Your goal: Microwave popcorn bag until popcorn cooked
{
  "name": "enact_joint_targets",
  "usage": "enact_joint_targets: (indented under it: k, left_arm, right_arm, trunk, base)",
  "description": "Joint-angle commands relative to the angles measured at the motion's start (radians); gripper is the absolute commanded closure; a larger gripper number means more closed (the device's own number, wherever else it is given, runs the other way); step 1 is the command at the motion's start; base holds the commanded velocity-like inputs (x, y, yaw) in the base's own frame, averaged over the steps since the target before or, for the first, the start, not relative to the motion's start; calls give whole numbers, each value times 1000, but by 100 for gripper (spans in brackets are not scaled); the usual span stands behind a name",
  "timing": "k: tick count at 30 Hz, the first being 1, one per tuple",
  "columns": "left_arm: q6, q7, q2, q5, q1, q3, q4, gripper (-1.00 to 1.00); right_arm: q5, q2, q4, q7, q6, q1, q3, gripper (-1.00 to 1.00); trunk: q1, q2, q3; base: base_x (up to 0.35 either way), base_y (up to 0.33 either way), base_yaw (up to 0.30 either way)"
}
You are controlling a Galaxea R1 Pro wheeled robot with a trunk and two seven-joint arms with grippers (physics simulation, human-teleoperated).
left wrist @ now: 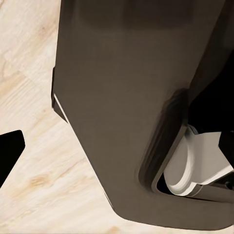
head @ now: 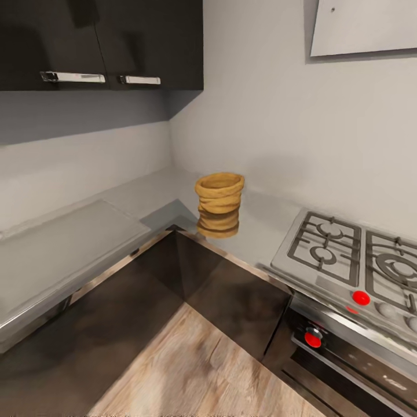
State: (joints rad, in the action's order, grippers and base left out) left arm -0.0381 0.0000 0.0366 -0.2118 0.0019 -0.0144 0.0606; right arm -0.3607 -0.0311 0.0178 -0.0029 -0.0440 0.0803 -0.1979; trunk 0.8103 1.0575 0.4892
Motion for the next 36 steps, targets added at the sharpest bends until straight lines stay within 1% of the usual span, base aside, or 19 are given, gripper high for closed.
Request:
enact_joint_targets:
  k: [1, 3, 6, 36]
  left_arm:
    - [-2, 0, 0, -6, 0, -1, 1, -100]
    - [-2, 0, -1, -7, 1, -2, 1, -100]
    - [-2, 0, -1, -7, 1, -2, 1, -100]
    - [-2, 0, 0, -7, 0, -2, 1, -100]
  right_arm:
    - [-10, 4, -8, -1, -4, 0, -7, -100]
    - [-13, 11, -27, 0, -5, 0, -4, -100]
    - [-15, 14, -46, 1, -6, 1, -2, -100]
    - [-13, 14, -51, 11, -7, 0, -3, -100]
  trunk:
    - [0, 1, 2]
    - [0, 1, 6]
    - [0, 1, 10]
    - [0, 1, 59]
  base:
    - [0, 0, 68]
    - [0, 0, 33]
    - [0, 0, 9]
    - [0, 0, 0]
